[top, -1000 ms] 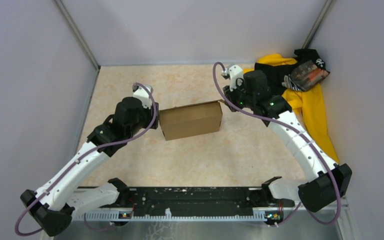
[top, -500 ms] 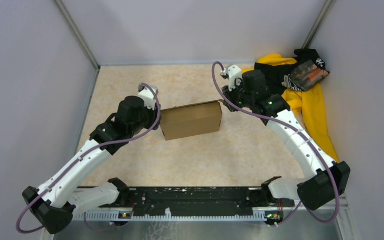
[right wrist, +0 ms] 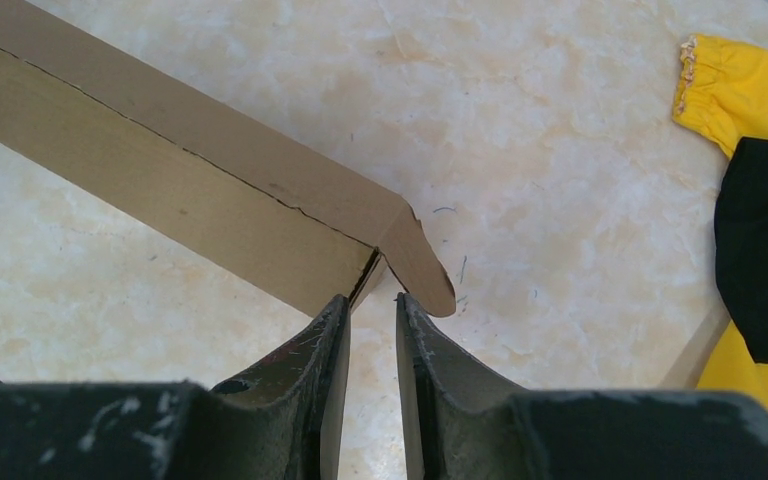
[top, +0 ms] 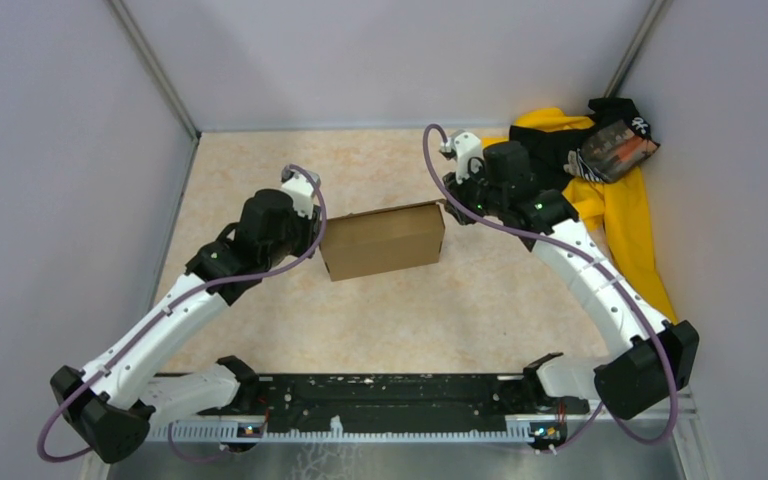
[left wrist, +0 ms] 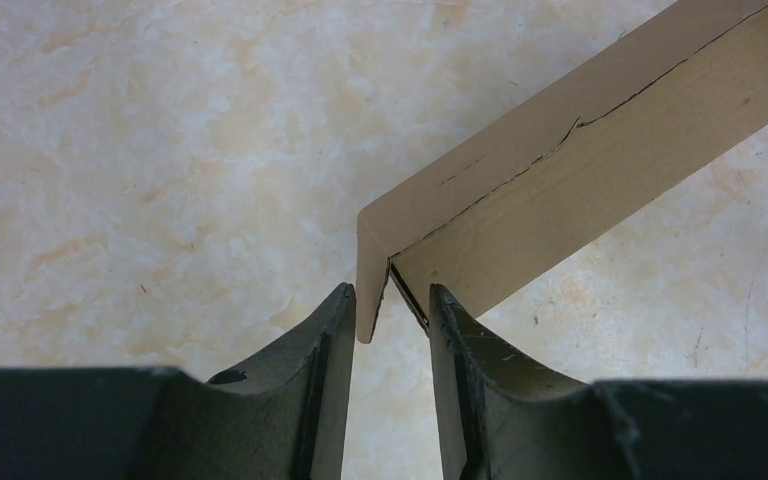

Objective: Fold the paper box

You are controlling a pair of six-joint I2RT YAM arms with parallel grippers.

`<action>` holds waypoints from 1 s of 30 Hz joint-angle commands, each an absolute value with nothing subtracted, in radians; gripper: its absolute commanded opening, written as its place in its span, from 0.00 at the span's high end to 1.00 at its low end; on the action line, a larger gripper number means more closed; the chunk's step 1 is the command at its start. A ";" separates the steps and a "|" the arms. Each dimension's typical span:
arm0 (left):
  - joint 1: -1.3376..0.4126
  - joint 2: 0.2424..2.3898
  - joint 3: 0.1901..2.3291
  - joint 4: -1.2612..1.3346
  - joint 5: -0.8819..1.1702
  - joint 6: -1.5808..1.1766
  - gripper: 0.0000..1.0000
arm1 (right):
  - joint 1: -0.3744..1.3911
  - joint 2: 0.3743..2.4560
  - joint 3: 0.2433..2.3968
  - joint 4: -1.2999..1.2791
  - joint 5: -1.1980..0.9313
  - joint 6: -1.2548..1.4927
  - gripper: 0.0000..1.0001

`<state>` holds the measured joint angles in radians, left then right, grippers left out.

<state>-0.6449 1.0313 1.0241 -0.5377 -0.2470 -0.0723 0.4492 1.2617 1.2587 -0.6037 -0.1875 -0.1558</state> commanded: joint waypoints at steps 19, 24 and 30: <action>-0.621 1.047 1.028 -0.493 -0.240 -0.041 0.65 | 0.446 1.298 1.273 -0.518 -0.190 -0.158 0.74; -0.615 1.050 1.031 -0.492 -0.236 -0.038 0.66 | 0.446 1.299 1.273 -0.513 -0.174 -0.160 0.73; -0.612 1.053 1.035 -0.492 -0.234 -0.035 0.66 | 0.446 1.271 1.268 -0.495 -0.131 -0.163 0.59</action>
